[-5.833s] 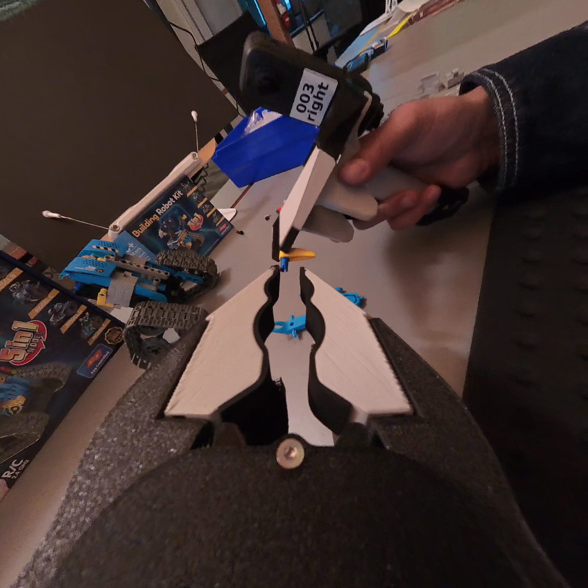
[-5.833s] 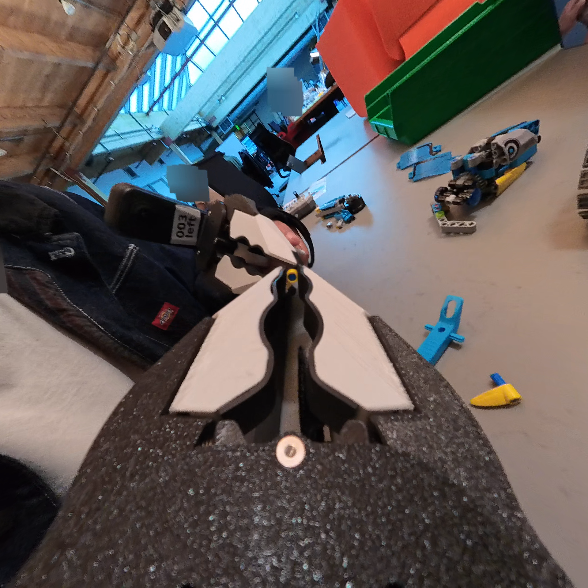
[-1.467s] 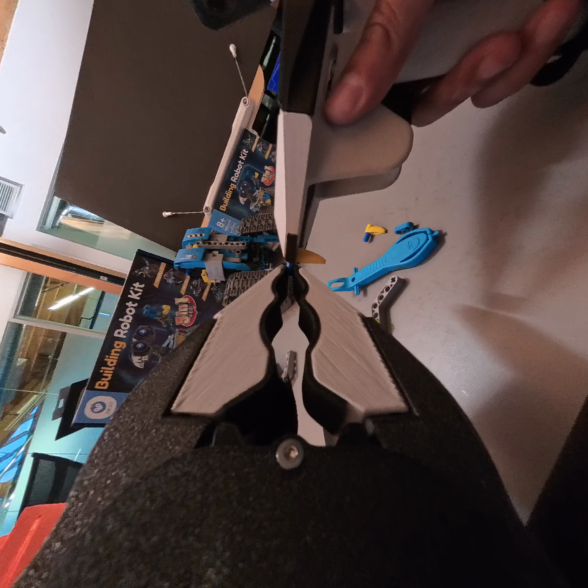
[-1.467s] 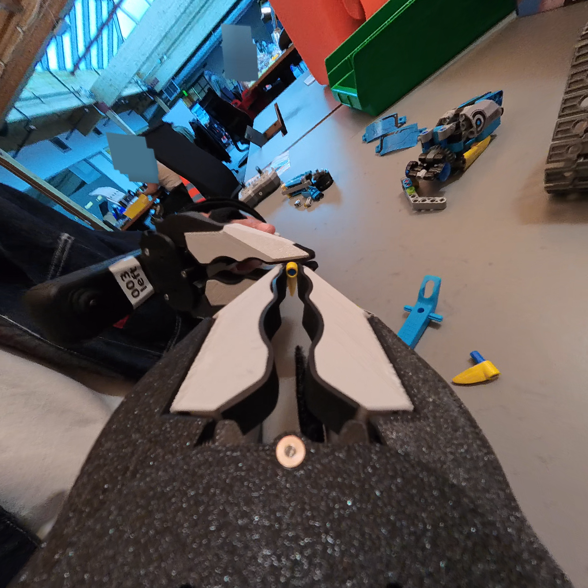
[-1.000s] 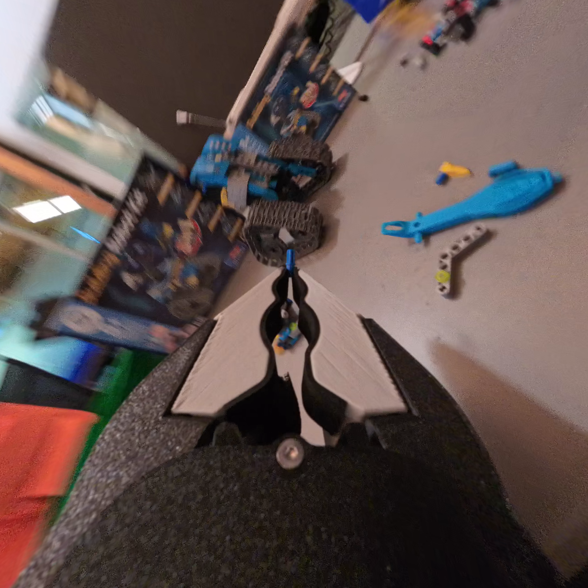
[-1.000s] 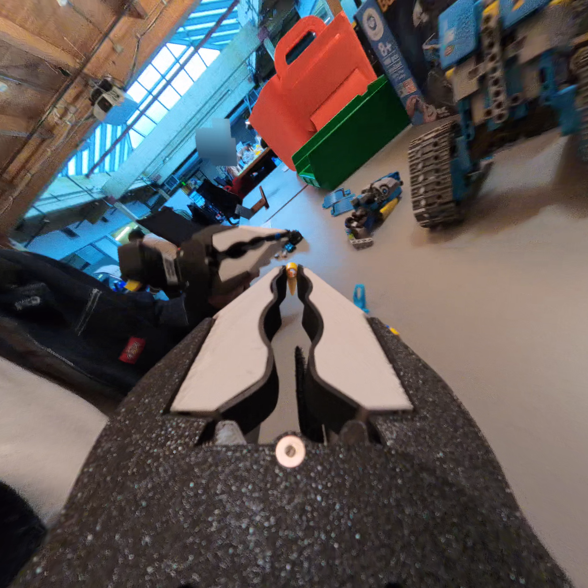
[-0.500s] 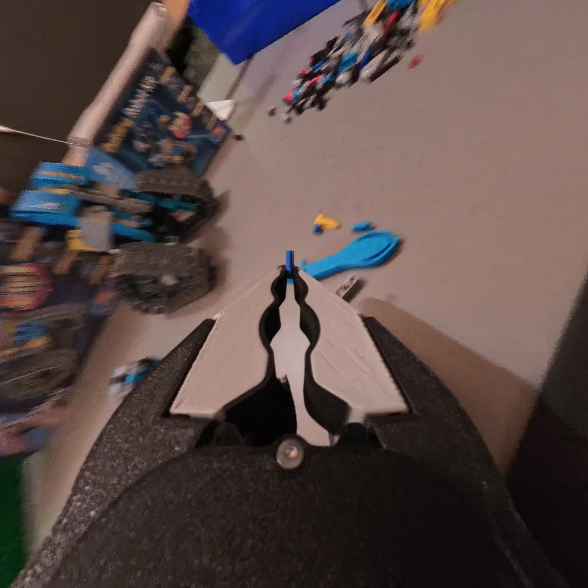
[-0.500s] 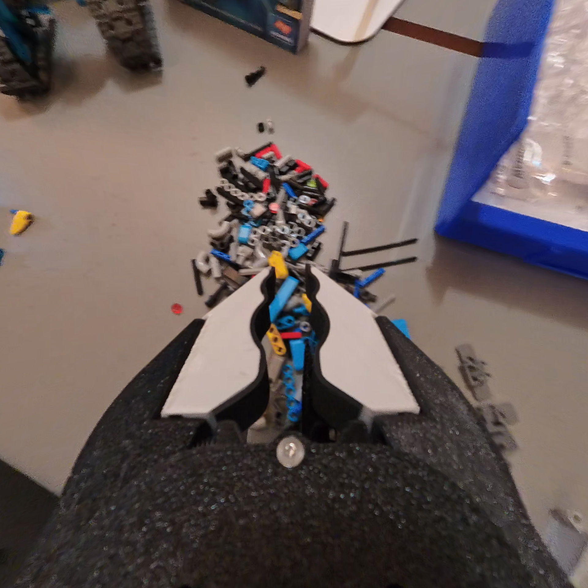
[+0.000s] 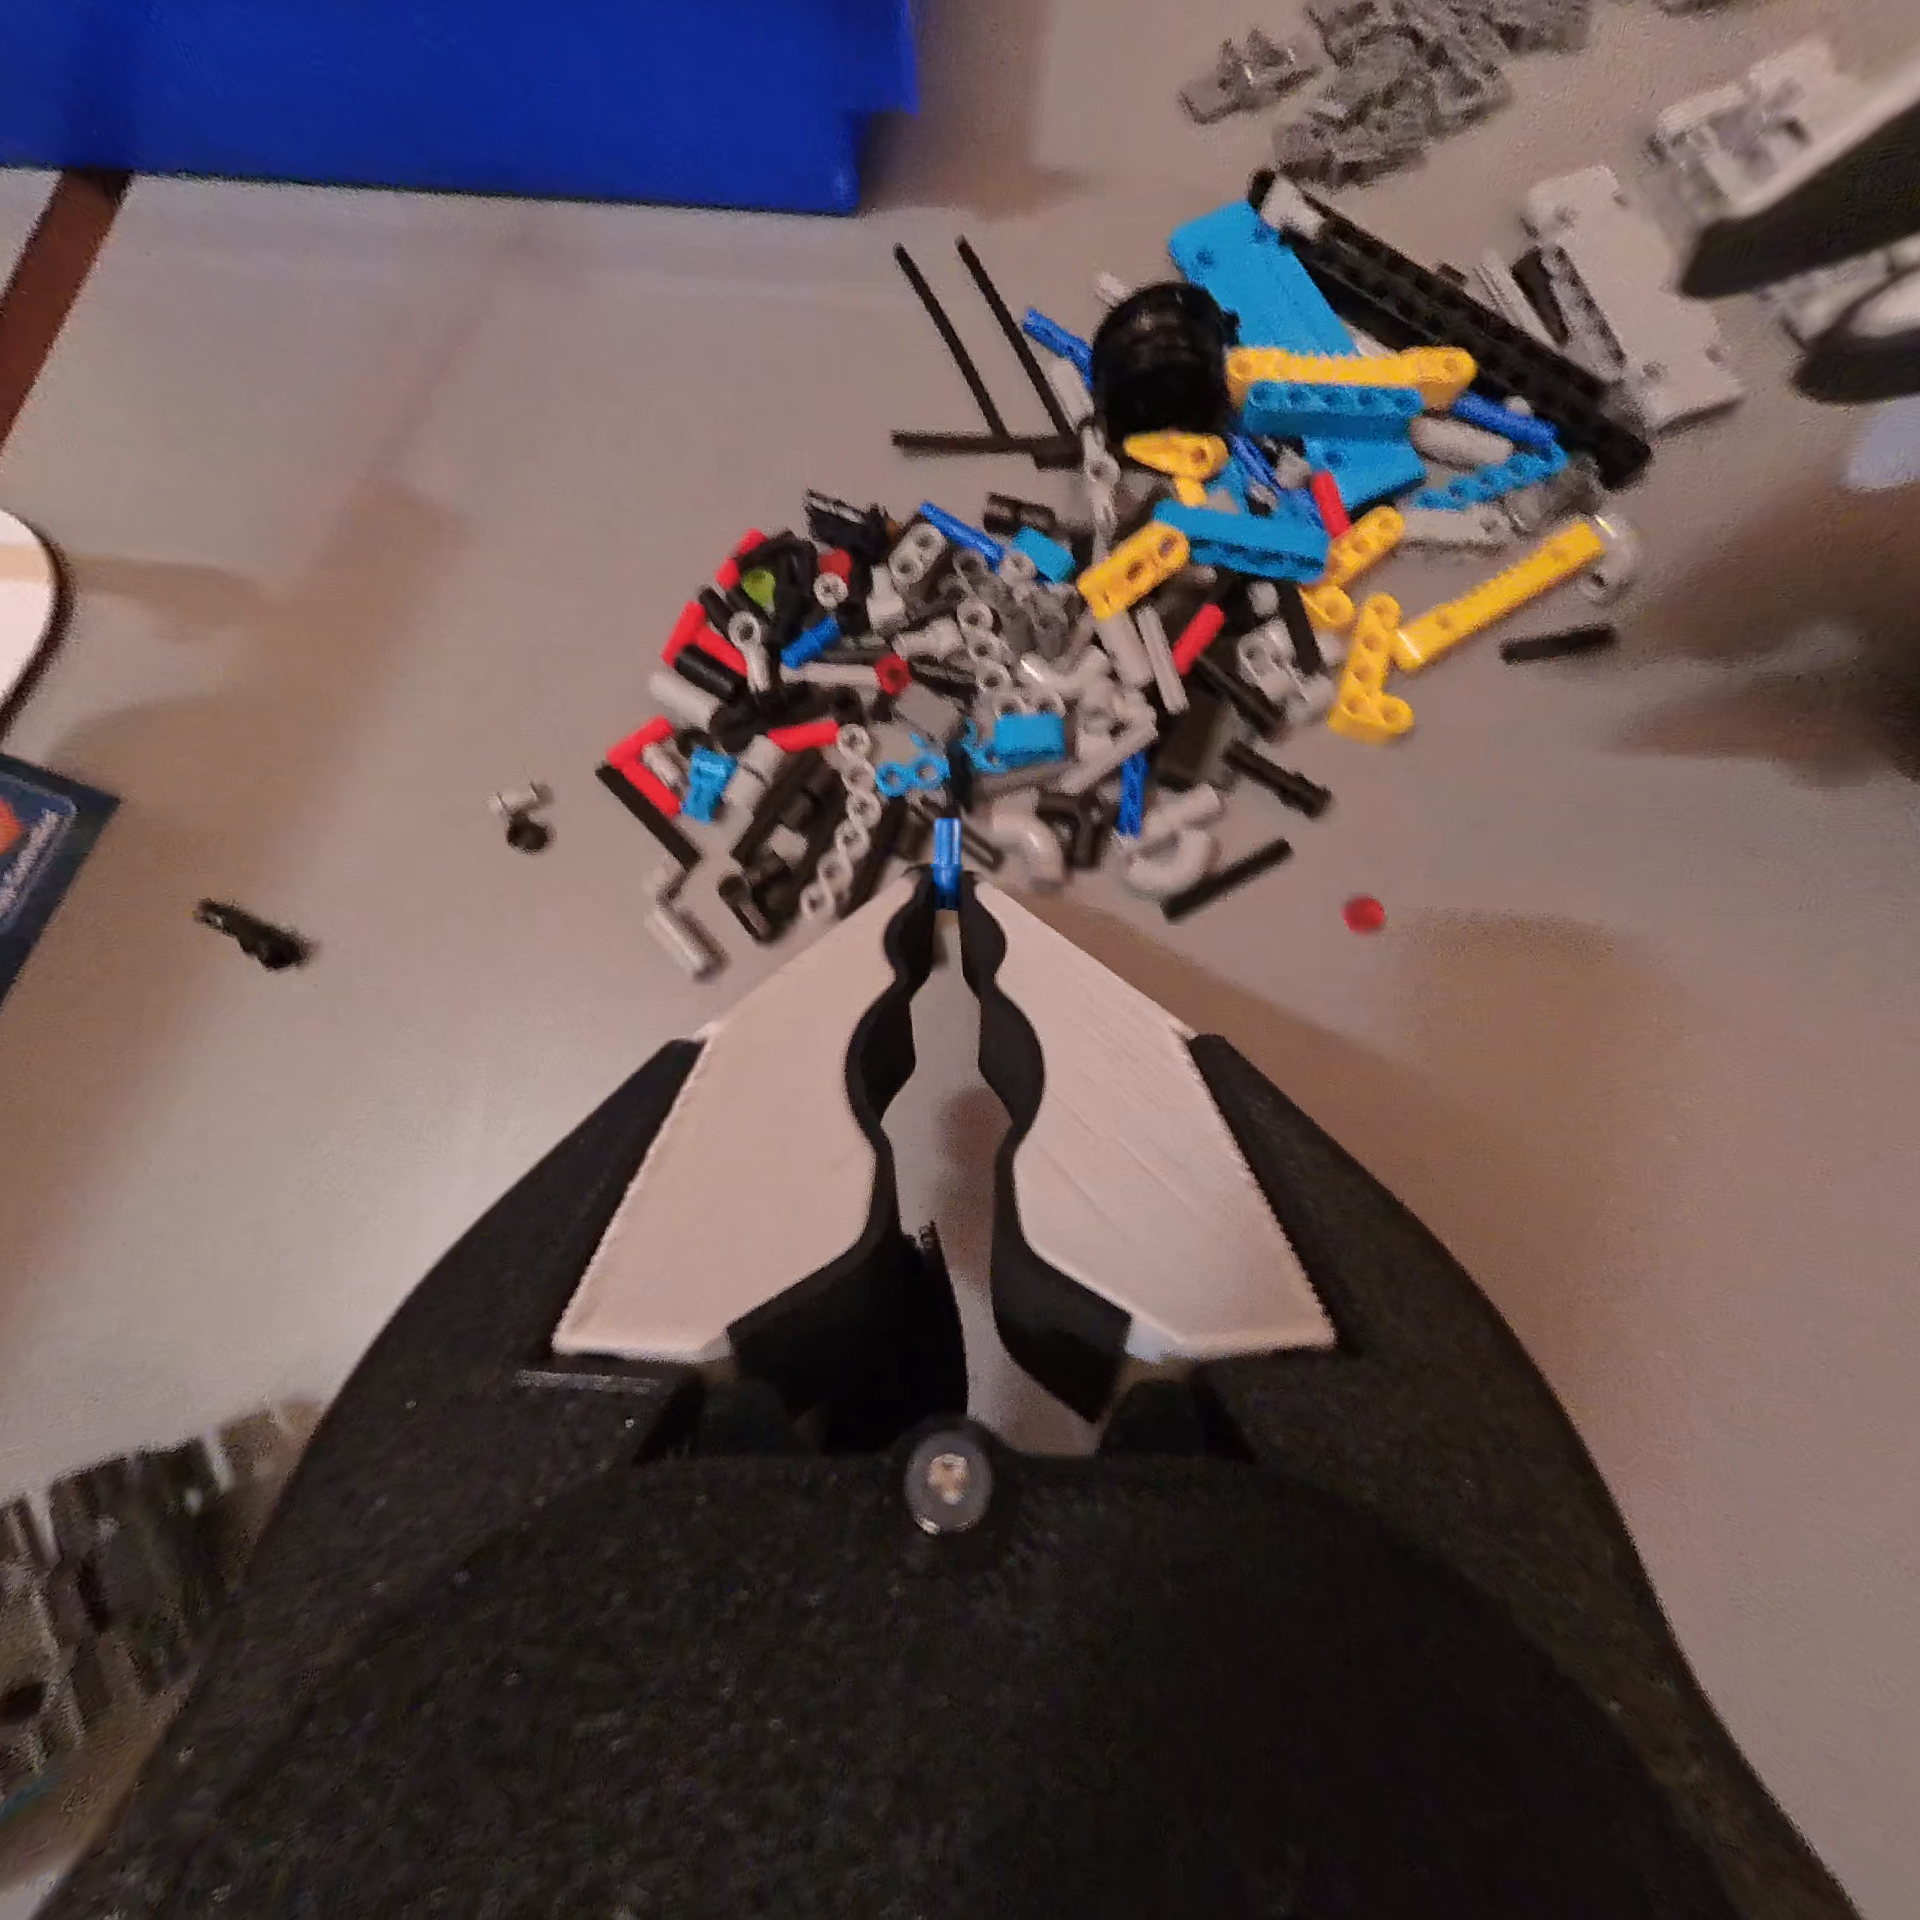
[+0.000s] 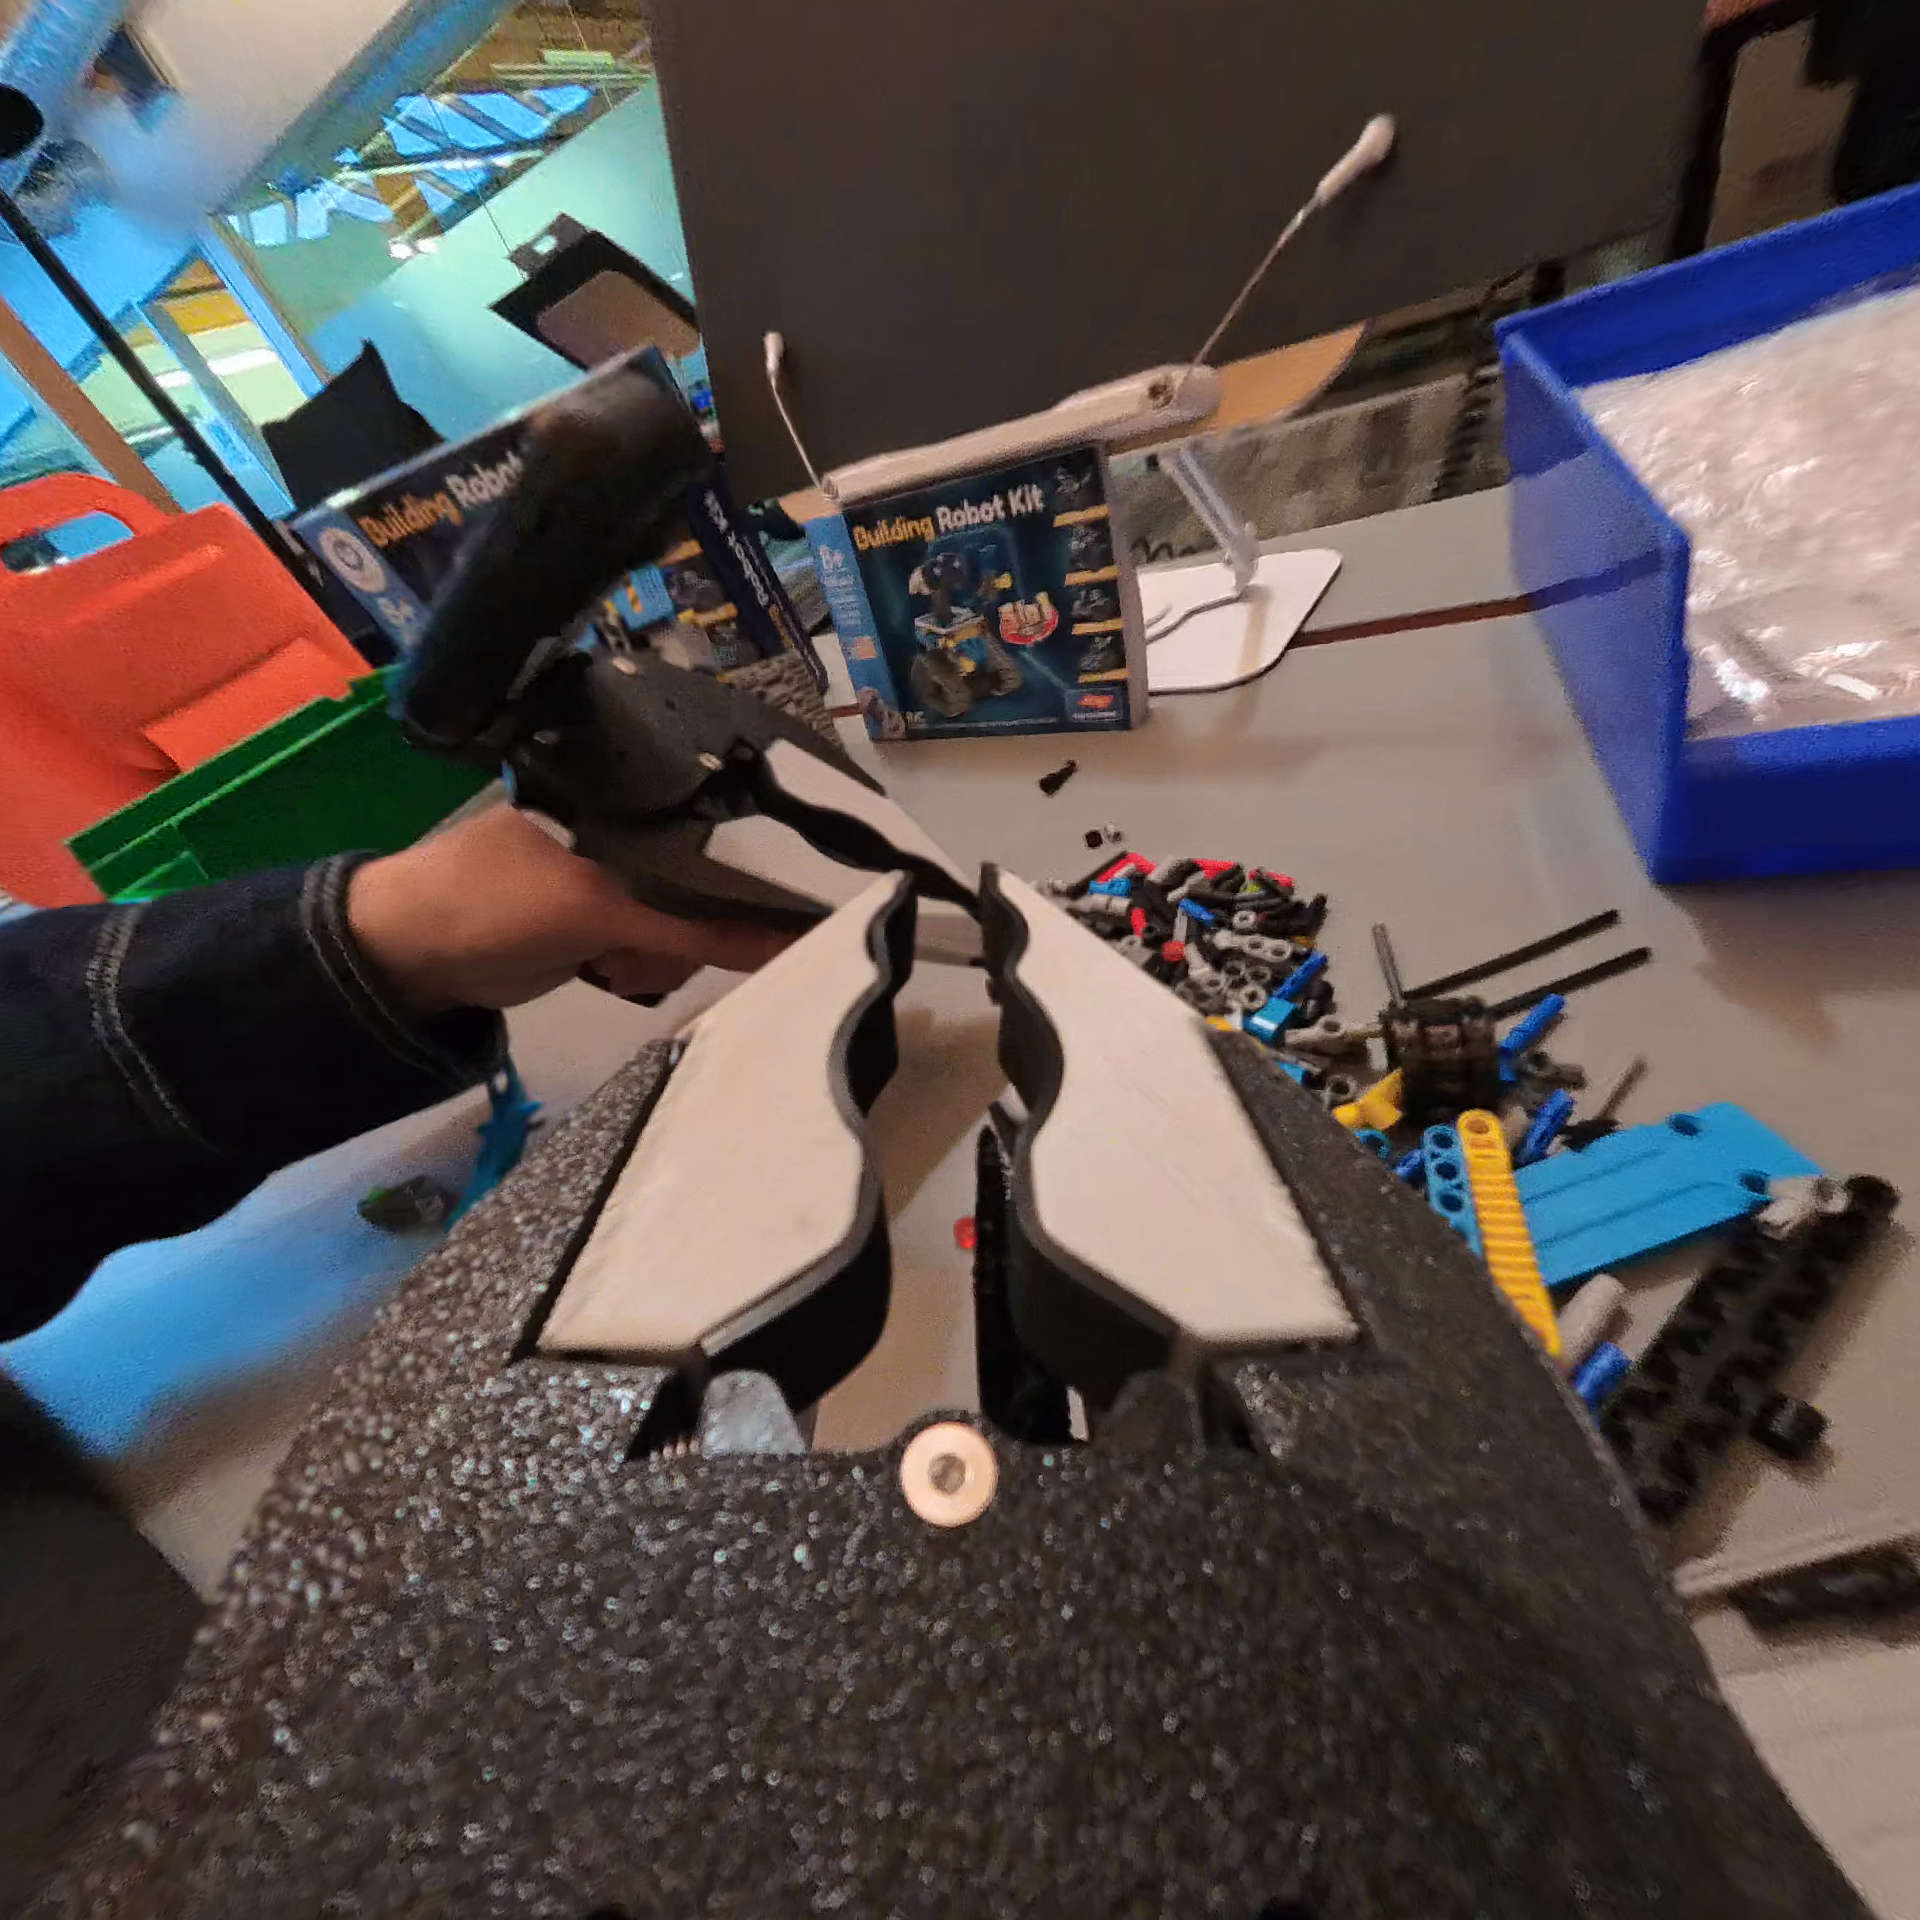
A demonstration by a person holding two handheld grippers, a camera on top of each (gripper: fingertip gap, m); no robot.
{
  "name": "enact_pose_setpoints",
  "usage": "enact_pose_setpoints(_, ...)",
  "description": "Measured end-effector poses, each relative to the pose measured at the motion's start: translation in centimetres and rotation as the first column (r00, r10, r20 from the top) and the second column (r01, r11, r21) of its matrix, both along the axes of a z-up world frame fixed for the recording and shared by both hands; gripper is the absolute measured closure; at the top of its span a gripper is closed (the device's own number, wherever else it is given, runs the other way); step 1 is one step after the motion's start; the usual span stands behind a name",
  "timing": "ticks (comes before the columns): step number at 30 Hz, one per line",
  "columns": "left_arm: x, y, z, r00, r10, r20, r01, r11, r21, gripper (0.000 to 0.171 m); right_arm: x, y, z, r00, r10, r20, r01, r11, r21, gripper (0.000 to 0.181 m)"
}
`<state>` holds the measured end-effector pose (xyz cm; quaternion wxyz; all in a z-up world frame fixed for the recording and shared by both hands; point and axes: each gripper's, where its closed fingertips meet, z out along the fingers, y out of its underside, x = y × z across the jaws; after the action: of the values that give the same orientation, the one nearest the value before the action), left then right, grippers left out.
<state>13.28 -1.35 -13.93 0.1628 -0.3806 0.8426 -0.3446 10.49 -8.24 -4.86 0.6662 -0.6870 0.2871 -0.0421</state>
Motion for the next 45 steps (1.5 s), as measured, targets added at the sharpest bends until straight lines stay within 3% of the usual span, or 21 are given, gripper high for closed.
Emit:
enact_pose_setpoints(2,0.7,-0.6,-0.5,1.0,-0.008,-0.007,0.008,1.0,0.017,0.168,0.3,-0.5,1.3,0.999,-0.008,0.045,0.006,0.999,0.047,0.169)
enact_pose_setpoints(6,1.1,-0.8,-0.9,1.0,0.018,-0.01,-0.017,1.0,0.013,0.152,0.7,0.1,-0.9,0.998,0.023,-0.051,-0.024,1.0,-0.01,0.167)
enact_pose_setpoints(10,0.0,0.5,1.0,0.999,0.047,-0.011,-0.048,0.994,-0.102,0.145,0.0,1.3,-2.5,0.991,0.085,-0.102,-0.092,0.993,-0.068,0.166)
enact_pose_setpoints(12,-1.4,2.5,2.6,0.997,0.073,-0.009,-0.074,0.988,-0.135,0.142,-1.6,2.6,-2.4,0.979,0.184,-0.089,-0.191,0.978,-0.078,0.16)
enact_pose_setpoints(14,-4.0,4.7,4.3,0.995,0.098,-0.011,-0.098,0.979,-0.181,0.142,-5.1,4.9,-3.9,0.926,0.357,-0.122,-0.372,0.916,-0.148,0.154)
enact_pose_setpoints(16,-7.5,7.1,4.5,0.991,0.128,-0.039,-0.133,0.974,-0.185,0.142,-9.4,7.0,-6.7,0.839,0.509,-0.191,-0.544,0.789,-0.288,0.145)
enact_pose_setpoints(17,-9.2,8.4,4.1,0.986,0.159,-0.042,-0.164,0.973,-0.163,0.142,-10.7,7.7,-8.0,0.825,0.532,-0.194,-0.563,0.737,-0.375,0.144)
enact_pose_setpoints(20,-13.6,10.4,2.4,0.978,0.206,-0.029,-0.208,0.967,-0.147,0.142,-13.0,10.7,-9.5,0.817,0.561,-0.135,-0.543,0.669,-0.508,0.148)
enact_pose_setpoints(24,-16.3,9.8,0.9,0.988,0.153,-0.006,-0.153,0.979,-0.132,0.153,-13.1,13.7,-9.8,0.811,0.565,-0.15,-0.55,0.65,-0.524,0.151)
enact_pose_setpoints(27,-16.2,9.0,0.4,0.993,0.108,-0.041,-0.112,0.988,-0.11,0.158,-13.2,14.6,-10.6,0.802,0.56,-0.206,-0.574,0.63,-0.523,0.151)
enact_pose_setpoints(30,-16.2,8.4,-0.4,0.996,0.053,-0.078,-0.058,0.996,-0.07,0.158,-12.7,14.6,-11.1,0.828,0.539,-0.153,-0.518,0.633,-0.576,0.152)
enact_pose_setpoints(40,-15.1,7.9,-2.1,0.997,0.045,-0.055,-0.043,0.998,0.041,0.167,-12.5,14.9,-11.3,0.831,0.546,-0.11,-0.49,0.622,-0.611,0.162)
enact_pose_setpoints(45,-15.1,7.7,-1.6,1.0,0.028,-0.01,-0.027,0.998,0.062,0.156,-12.8,14.6,-11.3,0.804,0.586,-0.097,-0.508,0.594,-0.624,0.163)
